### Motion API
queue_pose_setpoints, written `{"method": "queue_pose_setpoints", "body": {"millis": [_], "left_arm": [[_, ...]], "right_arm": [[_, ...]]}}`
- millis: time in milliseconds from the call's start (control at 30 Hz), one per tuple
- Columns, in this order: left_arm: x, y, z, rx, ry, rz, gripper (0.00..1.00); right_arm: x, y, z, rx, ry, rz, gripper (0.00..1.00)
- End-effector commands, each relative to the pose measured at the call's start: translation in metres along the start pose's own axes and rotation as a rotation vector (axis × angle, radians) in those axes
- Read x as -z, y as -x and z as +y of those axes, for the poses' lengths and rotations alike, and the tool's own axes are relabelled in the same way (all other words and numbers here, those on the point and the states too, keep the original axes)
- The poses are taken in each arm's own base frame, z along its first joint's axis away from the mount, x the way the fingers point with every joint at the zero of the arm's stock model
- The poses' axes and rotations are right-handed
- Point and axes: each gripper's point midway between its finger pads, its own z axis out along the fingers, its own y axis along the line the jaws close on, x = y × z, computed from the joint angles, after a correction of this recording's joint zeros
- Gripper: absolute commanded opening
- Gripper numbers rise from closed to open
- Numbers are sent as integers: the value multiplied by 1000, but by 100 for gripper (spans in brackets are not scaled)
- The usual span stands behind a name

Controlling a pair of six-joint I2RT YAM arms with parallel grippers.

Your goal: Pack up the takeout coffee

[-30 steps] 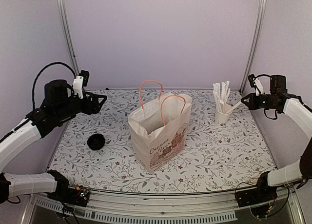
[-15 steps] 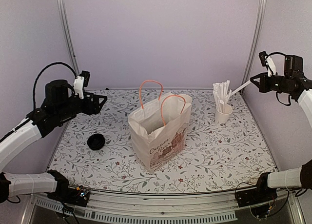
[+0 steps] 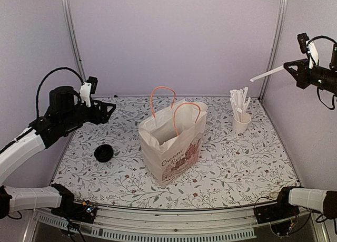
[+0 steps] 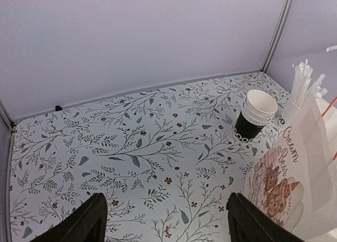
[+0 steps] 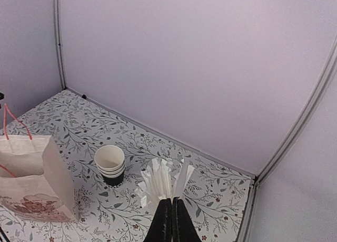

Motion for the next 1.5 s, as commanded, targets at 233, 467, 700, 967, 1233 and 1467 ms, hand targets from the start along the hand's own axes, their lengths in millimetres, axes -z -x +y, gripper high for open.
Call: {"method": "queue_pose_setpoints", "body": {"millis": [233, 467, 700, 967, 1233, 1467], "left_arm": [[-2, 6, 7, -5, 26, -16, 80], [2, 9, 9, -9, 38, -29, 80], [0, 7, 10, -13, 42, -22, 80], [-2, 4, 11, -16, 48, -12, 81], [-7, 0, 12, -28, 51, 12, 80], [-11, -5, 13, -34, 52, 35, 80]], "right_arm": [[26, 38, 99, 25, 635, -145, 0], [10, 27, 130, 12, 825, -78, 0], [-17, 9, 165, 43, 958, 11, 0], [-60, -19, 219, 129, 1046, 153, 0], [-107, -38, 293, 273, 1106, 242, 0], [-132, -58, 351, 354, 1163, 296, 8]]}}
